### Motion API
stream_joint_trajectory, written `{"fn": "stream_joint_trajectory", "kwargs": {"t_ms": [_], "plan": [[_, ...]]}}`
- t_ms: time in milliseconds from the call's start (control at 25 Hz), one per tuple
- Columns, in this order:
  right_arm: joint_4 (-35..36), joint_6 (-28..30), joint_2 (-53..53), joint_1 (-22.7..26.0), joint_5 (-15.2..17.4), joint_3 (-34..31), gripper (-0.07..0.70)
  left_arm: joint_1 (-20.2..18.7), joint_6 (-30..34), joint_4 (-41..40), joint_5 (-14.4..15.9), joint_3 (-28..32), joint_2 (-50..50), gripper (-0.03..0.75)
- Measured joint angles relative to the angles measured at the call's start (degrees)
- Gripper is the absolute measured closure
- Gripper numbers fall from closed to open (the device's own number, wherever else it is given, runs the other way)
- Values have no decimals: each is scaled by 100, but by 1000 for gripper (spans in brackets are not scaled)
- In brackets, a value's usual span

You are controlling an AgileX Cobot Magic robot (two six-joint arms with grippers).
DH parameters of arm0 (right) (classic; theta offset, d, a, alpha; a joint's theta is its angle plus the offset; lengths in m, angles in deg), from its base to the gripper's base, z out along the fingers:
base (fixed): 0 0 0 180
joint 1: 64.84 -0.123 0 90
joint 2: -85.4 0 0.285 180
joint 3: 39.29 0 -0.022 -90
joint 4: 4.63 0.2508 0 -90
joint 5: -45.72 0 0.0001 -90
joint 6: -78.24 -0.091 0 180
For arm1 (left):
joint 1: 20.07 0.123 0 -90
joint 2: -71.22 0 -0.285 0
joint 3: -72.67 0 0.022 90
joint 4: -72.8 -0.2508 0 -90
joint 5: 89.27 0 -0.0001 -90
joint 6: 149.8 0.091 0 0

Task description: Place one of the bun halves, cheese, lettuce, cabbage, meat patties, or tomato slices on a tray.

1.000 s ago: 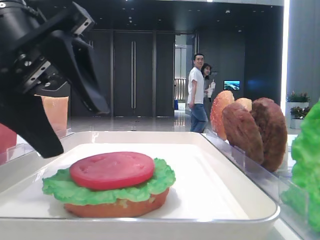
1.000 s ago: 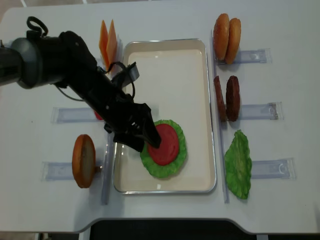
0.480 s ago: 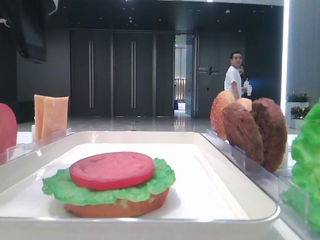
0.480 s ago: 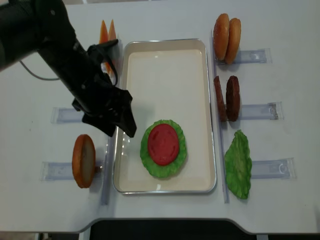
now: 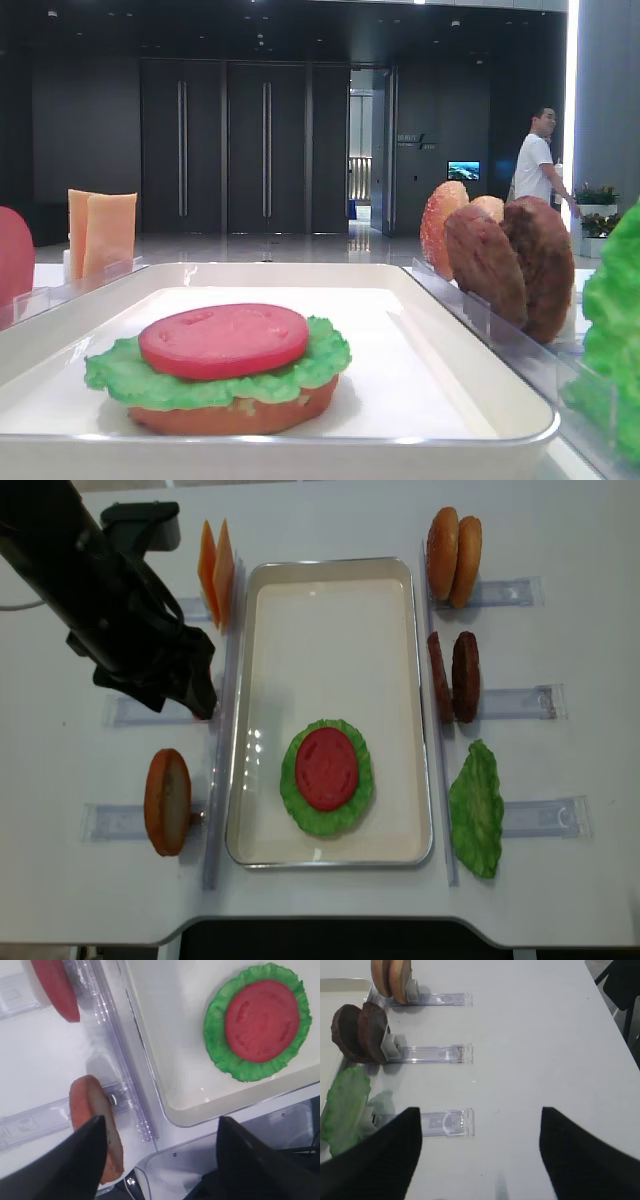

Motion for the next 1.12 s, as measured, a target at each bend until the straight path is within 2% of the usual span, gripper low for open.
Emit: {"fn": "stream_joint_trajectory", "kwargs": {"t_ms": [80, 200, 520, 640, 840, 1120], "plan": [[0, 0, 0, 0, 0, 0, 155, 115, 52, -185, 1, 0, -7, 204], [0, 0, 0, 0, 0, 0, 155, 539, 308, -467, 1, 0, -124, 209], [0, -4, 0, 0, 0, 0, 155, 2205, 1177, -718, 19, 0, -596, 209], [0, -4, 0, 0, 0, 0, 155, 2616, 1229, -800, 24, 0, -746, 209], [0, -4, 0, 0, 0, 0, 155, 2730, 1246, -800, 35, 86, -1255, 209], [0, -4, 0, 0, 0, 0, 155, 2730, 1250, -834, 131, 964, -2954, 209]]}}
